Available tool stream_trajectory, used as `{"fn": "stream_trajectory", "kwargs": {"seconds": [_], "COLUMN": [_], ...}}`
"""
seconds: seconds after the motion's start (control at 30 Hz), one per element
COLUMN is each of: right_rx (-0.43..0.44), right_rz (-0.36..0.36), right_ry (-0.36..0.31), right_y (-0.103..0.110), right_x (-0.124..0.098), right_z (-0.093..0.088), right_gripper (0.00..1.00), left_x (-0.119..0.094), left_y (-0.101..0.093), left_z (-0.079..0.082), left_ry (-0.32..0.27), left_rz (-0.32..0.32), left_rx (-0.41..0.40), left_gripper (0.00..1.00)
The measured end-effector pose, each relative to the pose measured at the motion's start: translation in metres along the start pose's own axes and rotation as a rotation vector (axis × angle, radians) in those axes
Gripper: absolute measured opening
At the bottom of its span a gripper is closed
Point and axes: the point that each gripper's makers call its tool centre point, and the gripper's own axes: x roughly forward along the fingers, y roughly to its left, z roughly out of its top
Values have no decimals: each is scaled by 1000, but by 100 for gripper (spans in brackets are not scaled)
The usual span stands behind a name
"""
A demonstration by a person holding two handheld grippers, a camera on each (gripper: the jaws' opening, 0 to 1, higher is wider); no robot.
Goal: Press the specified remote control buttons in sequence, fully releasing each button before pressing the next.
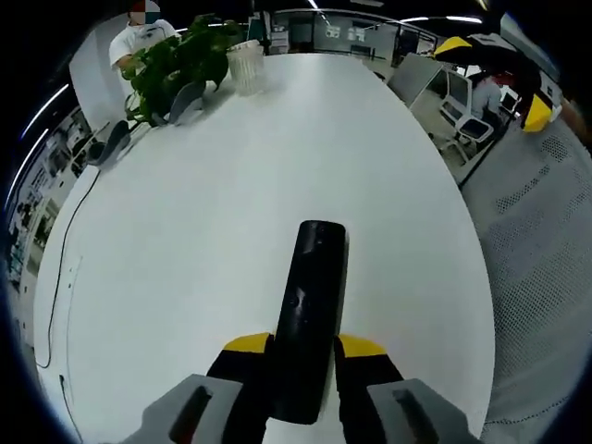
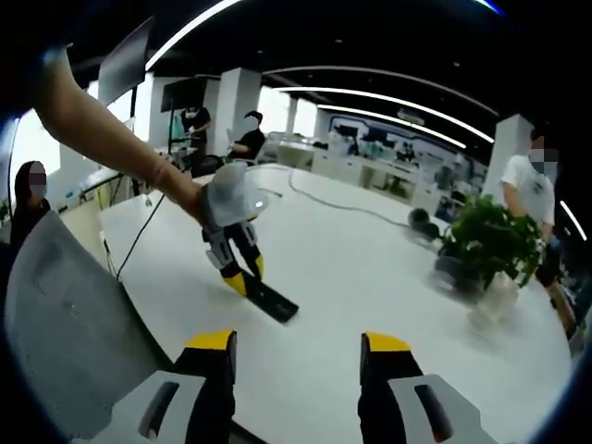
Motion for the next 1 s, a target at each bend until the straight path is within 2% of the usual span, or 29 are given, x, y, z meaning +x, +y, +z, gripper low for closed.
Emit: {"fn": "stream_trajectory", "kwargs": {"seconds": [0.57, 1.0], "right_rx": [-4, -17], "right_rz": [-2, 6], "right_ry": [-2, -1], "right_y": [0, 2], "right_x": [0, 0], "right_z": [0, 1], "right_gripper": [51, 50], "left_x": [0, -5], "left_y": [-3, -20], "left_z": [-3, -10], "left_ry": [16, 13], "left_rz": [9, -24], "left_rx": [-15, -49], "left_gripper": [25, 24]}}
